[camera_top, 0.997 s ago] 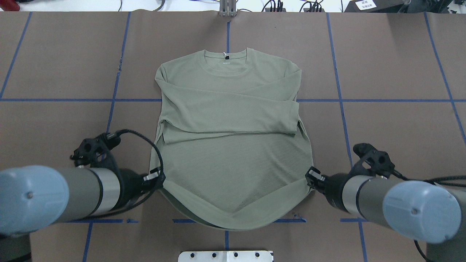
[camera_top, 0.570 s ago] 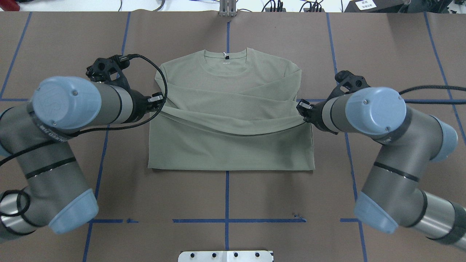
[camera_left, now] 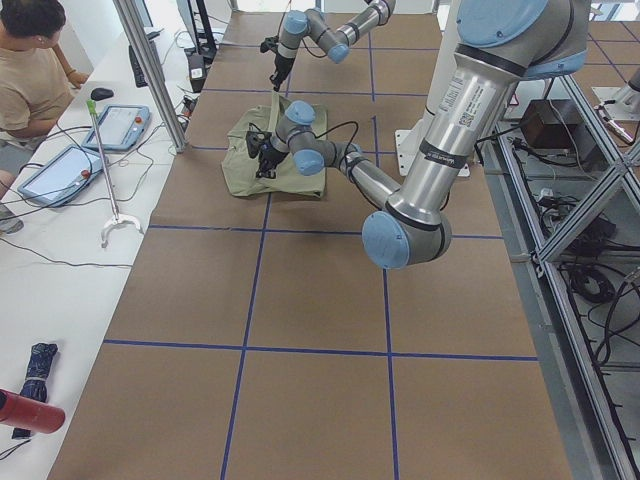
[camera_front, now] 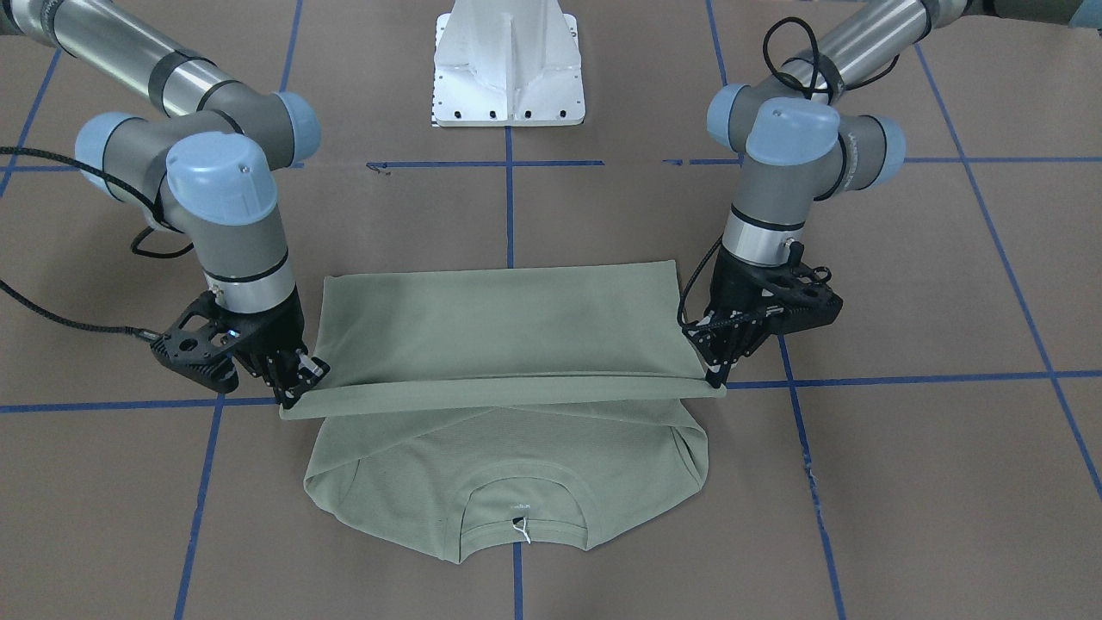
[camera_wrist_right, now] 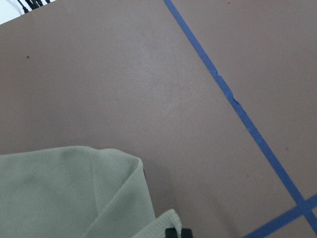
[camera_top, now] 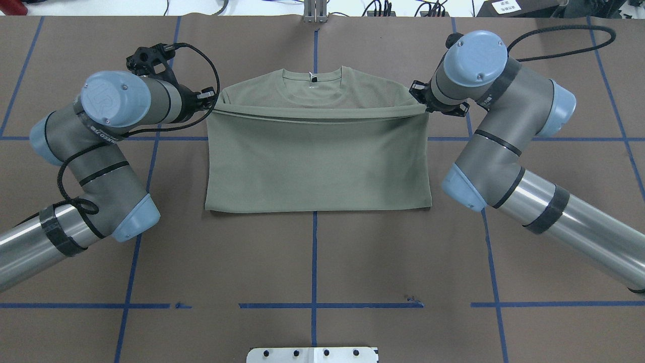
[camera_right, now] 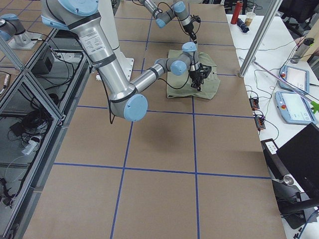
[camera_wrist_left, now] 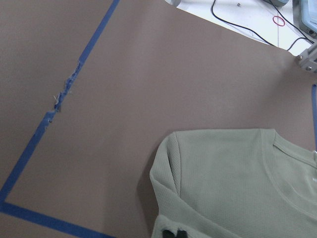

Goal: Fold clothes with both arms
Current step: 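Lay the hem down near the collar and open both grippers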

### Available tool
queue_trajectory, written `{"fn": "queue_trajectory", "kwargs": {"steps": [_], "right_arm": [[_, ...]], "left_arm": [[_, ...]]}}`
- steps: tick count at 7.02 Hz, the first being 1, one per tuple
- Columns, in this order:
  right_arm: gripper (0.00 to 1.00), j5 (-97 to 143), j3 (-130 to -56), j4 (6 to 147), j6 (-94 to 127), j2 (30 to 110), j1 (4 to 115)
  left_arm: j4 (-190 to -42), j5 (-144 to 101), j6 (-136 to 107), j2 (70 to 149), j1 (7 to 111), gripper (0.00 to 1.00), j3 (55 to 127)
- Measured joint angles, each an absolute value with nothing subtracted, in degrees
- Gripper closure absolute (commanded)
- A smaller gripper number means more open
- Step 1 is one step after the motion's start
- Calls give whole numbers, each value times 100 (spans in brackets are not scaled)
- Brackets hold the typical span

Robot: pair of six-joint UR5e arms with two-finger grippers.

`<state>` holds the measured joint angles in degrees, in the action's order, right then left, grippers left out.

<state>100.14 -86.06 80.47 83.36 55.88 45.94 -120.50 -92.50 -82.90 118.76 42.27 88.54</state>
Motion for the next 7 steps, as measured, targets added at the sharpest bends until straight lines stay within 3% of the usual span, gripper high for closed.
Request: {"fn": "queue_trajectory", "kwargs": {"steps": [3,7], "right_arm": [[100,10468,-7450,7531,8003,5049,4936],[100,10498,-7124,7454,7964,4976,4827]], "left_arm": [[-12635,-9229,-8286,12282,4326,100,7974],[-12854,-9052,-8051,12469,4375,100,7508]]}}
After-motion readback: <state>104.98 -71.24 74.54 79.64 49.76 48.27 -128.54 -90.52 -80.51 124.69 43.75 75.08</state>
